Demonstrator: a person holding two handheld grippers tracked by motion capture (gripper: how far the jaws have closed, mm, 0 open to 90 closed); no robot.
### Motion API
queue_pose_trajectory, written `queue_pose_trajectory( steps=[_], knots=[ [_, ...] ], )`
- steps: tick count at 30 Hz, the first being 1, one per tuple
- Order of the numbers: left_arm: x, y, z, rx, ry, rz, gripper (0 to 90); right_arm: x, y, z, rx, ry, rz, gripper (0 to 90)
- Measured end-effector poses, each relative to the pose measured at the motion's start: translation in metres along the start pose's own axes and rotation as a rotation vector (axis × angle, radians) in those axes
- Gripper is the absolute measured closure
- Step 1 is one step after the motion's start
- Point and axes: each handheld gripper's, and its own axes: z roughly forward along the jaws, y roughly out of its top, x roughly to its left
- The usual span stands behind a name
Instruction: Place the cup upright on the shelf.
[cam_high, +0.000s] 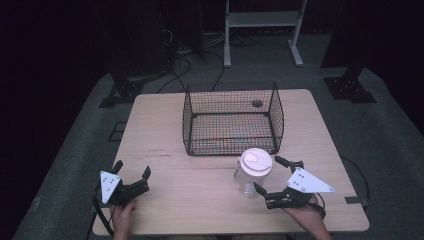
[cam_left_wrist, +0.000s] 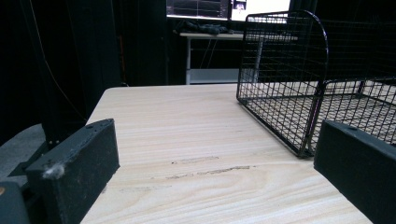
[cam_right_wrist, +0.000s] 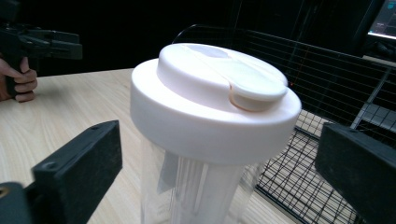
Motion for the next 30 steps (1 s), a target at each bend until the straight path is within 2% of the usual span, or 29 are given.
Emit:
queue_pose_trajectory(
  steps=[14, 25, 30],
  knots=[
    [0.000, 0.000, 0.000, -0.001, -0.001, -0.002, 0.0, 0.002, 0.004, 0.025, -0.003, 0.022, 0.003, 0.1],
    [0.000, 0.000, 0.000, -0.001, -0.001, -0.001, 0.0, 0.002, 0.006, 0.031, -0.005, 0.016, -0.004, 0.2],
    [0.000, 0.000, 0.000, -0.001, -0.001, -0.002, 0.0, 0.001, 0.006, 0.029, -0.011, 0.013, -0.002, 3.5]
  ],
)
